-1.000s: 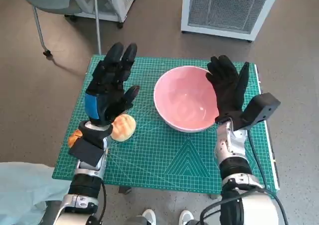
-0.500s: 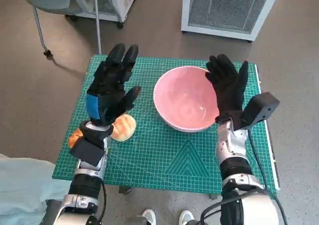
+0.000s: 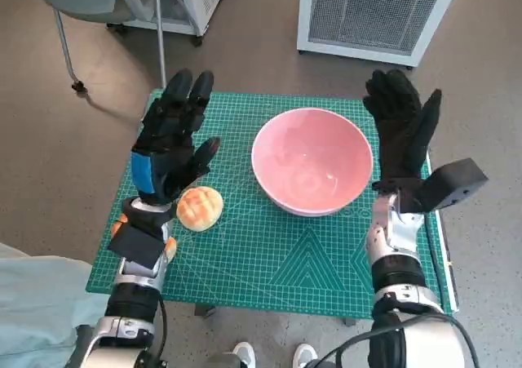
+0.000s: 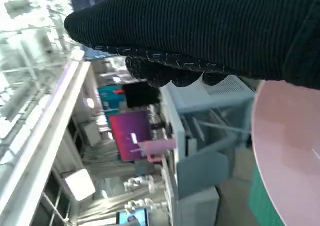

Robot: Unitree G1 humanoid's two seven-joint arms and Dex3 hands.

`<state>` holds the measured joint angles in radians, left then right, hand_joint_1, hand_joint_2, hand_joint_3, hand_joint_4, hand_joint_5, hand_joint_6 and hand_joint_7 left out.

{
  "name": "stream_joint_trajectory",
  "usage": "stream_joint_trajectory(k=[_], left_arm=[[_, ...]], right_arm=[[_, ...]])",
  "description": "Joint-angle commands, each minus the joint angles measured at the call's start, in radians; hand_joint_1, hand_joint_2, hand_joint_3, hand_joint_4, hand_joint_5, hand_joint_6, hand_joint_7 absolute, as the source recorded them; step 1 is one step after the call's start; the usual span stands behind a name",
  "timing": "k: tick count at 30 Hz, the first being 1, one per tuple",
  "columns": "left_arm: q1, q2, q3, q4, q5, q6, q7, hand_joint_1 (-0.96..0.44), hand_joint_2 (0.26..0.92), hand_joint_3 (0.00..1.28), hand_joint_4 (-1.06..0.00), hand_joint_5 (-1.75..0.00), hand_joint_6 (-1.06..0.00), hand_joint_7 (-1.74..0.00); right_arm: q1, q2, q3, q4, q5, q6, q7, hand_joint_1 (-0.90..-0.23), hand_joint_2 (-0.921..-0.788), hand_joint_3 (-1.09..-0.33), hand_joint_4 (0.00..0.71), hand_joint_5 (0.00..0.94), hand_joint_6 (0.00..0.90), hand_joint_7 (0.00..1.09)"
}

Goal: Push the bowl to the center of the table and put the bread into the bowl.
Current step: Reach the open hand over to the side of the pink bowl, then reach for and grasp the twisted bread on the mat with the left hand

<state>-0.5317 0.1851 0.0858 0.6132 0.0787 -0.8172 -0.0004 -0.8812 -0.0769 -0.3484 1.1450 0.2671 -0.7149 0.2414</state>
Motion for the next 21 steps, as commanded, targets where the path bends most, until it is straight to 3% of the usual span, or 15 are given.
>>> stream_joint_trajectory(k=[1, 7, 11, 15, 21], left_arm=[[-0.013, -0.002, -0.003, 0.002, -0.007, -0.012, -0.003, -0.29, 0.921, 0.25, -0.37, 0.0, -0.49, -0.02], [-0.008, 0.002, -0.002, -0.005, -0.014, -0.011, -0.01, -0.29, 0.921, 0.25, -0.37, 0.0, -0.5, -0.02], [-0.001, 0.028, 0.004, -0.006, -0.007, -0.022, -0.017, -0.29, 0.921, 0.25, -0.37, 0.0, -0.5, -0.02], [0.01, 0.096, 0.012, -0.006, 0.03, -0.056, -0.028, -0.29, 0.921, 0.26, -0.36, 0.0, -0.49, -0.02], [0.016, 0.32, 0.03, 0.029, 0.196, -0.107, -0.01, -0.31, 0.921, 0.28, -0.33, 0.0, -0.46, 0.0]], right_arm=[[0.034, -0.017, 0.005, 0.024, -0.024, -0.013, -0.024, -0.478, -0.921, -0.81, 0.265, 0.01, 0.129, 0.41], [0.057, -0.018, 0.01, 0.008, -0.03, -0.034, -0.034, -0.477, -0.921, -0.803, 0.272, 0.011, 0.122, 0.42], [0.097, 0.001, 0.017, -0.046, -0.028, -0.062, -0.02, -0.478, -0.921, -0.8, 0.27, 0.009, 0.115, 0.42], [0.175, 0.026, 0.05, -0.163, -0.035, -0.101, 0.004, -0.48, -0.921, -0.804, 0.268, 0.005, 0.079, 0.48], [0.321, 0.046, 0.124, -0.415, -0.037, -0.125, 0.055, -0.516, -0.921, -0.797, 0.285, 0.009, 0.013, 0.61]])
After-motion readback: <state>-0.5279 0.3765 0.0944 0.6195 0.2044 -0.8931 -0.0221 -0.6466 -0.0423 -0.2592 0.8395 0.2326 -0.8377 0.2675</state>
